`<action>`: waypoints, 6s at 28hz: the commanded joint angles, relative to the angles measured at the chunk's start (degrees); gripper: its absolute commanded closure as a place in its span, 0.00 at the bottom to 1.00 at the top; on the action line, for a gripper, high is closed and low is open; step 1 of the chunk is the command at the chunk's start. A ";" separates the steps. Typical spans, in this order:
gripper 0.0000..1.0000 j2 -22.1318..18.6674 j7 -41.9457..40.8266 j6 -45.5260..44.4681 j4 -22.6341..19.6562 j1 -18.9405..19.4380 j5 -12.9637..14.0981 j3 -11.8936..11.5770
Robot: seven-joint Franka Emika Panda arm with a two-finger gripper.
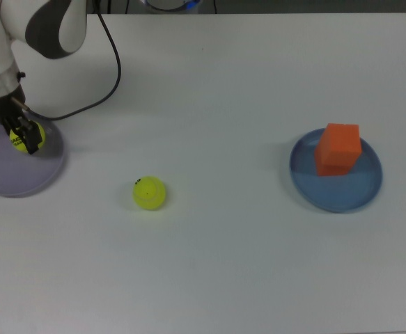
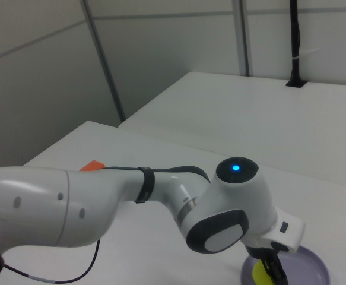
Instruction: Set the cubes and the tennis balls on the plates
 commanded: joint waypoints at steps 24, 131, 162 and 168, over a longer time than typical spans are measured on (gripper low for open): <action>0.00 -5.66 -10.56 -16.85 11.03 4.23 7.26 8.80; 0.00 -16.97 -0.28 -31.71 11.21 -0.69 -1.53 14.24; 0.00 -21.74 -0.28 -33.55 9.10 -2.54 -3.73 21.37; 0.00 -21.74 -0.28 -33.55 9.01 -2.54 -3.81 21.72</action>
